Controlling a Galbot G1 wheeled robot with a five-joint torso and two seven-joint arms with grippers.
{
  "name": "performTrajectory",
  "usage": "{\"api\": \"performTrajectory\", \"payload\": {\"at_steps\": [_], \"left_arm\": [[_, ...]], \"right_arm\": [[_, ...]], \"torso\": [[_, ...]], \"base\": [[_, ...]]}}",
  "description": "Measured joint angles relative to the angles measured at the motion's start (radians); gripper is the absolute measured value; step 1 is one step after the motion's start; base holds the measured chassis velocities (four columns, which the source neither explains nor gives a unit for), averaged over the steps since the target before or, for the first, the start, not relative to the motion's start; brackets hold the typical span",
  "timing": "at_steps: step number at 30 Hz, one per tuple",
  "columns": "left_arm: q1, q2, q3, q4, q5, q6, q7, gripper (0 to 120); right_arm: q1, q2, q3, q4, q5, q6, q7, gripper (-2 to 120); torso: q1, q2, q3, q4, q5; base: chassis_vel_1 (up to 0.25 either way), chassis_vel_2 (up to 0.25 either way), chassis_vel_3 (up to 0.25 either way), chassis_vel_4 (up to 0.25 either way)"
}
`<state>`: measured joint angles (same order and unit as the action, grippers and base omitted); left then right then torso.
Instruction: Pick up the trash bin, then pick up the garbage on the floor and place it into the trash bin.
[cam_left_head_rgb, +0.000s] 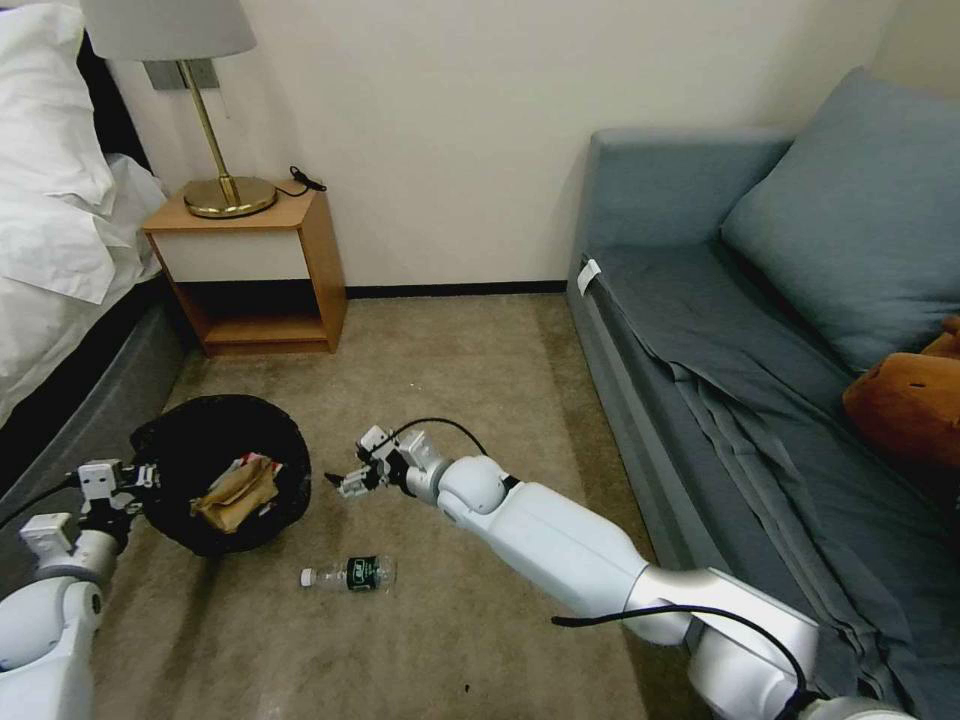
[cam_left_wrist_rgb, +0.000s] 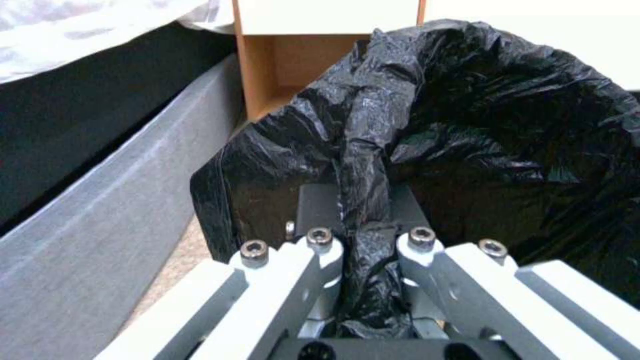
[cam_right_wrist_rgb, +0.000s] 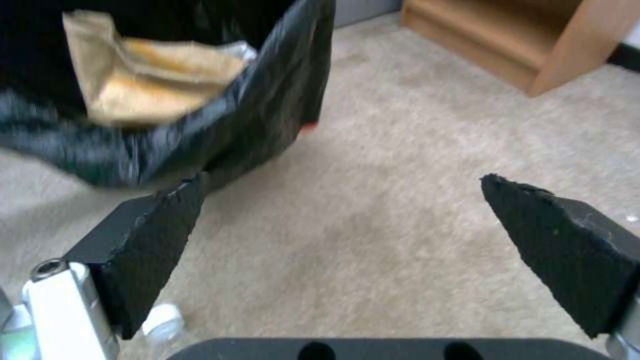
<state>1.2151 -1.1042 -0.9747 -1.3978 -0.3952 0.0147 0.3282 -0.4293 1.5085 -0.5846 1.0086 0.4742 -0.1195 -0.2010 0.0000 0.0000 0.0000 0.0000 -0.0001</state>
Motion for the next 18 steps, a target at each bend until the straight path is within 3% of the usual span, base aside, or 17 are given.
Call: {"api": "performTrajectory", "payload": {"at_steps": [5,18], "left_arm": [[0.019,0.018,-0.014,0.017,0.014,-0.007,0.011,4],[0.051,0.007,-0.016,0.024,0.021,-0.035,0.042,4]], "right_arm": [[-0.06,0.026,0.015,-0.055,-0.088,0.03,-0.042,100],[-0.137,0.024,-0.025,-0.108,-0.2,0.06,-0.098,100]], "torso": [[0.0,0.0,0.0,0.0,0.0002],[0.0,0.0,0.0,-0.0001,0.0002]], "base": [[0.0,0.0,0.0,0.0],[0.0,0.0,0.0,0.0]]}}
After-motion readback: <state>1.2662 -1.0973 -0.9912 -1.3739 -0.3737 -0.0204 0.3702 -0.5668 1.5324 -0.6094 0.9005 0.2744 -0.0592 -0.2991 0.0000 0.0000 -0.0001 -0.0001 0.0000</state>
